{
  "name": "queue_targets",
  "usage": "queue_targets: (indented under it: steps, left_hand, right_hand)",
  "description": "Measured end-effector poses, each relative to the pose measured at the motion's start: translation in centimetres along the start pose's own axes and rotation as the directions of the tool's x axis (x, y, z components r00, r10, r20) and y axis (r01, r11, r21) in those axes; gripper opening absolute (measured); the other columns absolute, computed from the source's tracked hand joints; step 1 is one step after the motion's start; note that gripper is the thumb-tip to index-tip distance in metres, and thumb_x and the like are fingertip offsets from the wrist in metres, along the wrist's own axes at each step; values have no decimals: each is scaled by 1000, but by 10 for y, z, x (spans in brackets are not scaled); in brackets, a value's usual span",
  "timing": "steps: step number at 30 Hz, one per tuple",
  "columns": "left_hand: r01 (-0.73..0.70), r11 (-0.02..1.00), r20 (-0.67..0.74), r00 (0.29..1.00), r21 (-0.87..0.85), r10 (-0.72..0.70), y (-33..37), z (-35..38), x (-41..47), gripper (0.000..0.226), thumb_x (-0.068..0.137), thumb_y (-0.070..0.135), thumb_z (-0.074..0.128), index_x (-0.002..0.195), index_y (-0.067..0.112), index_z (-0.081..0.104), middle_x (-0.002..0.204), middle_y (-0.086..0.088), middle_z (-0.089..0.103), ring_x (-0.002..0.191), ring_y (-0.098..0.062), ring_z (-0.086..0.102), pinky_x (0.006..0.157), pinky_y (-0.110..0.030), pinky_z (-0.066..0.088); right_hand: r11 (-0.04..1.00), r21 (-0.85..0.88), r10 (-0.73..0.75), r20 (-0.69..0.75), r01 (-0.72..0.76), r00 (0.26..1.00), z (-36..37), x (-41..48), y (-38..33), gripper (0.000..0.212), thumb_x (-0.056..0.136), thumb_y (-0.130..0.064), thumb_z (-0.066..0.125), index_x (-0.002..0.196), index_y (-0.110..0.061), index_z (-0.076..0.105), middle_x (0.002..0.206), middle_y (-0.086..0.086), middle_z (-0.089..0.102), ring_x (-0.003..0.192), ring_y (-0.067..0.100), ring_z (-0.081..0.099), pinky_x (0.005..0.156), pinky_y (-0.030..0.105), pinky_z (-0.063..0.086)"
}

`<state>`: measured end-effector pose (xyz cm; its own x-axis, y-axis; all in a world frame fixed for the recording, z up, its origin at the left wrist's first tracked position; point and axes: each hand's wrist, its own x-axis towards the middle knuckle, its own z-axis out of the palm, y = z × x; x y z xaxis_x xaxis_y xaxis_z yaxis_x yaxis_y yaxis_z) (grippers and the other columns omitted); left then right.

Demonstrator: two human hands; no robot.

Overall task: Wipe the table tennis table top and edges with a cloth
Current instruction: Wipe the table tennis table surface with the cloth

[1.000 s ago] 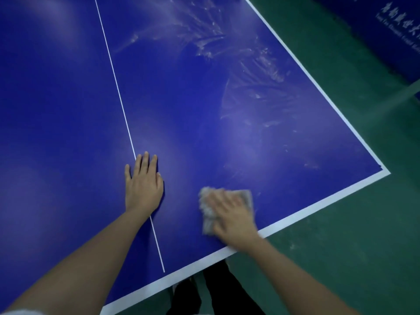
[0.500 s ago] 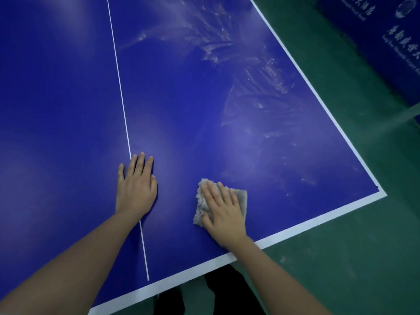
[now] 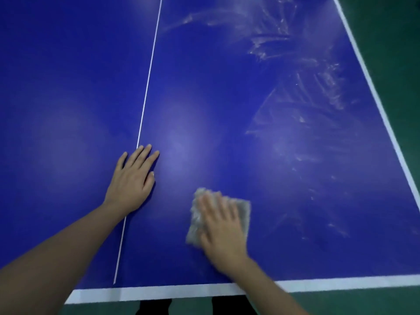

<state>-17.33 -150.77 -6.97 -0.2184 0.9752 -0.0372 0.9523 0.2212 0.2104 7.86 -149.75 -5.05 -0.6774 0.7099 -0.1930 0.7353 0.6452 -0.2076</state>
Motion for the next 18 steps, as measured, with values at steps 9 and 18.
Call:
queue_targets:
  steps: [9, 18]
  left_hand:
    - [36, 999, 4, 999, -14, -36, 4, -4, 1, 62, 89, 36, 16, 145, 15, 33, 153, -3, 27, 142, -19, 21, 116, -38, 6]
    - [16, 995, -44, 999, -100, -21, -1, 3, -2, 49, 98, 15, 36, 146, 17, 30, 155, -1, 23, 144, -15, 15, 117, -37, 2]
  right_hand:
    - [470, -89, -844, 247, 878, 477, -6, 2, 60, 59, 90, -49, 39, 144, -27, 37, 149, -4, 39, 135, 22, 37, 113, 44, 17]
    - [992, -51, -121, -37, 119, 992, -14, 84, 57, 63, 91, -38, 34, 151, -24, 18, 158, -3, 19, 145, 24, 15, 115, 39, 2]
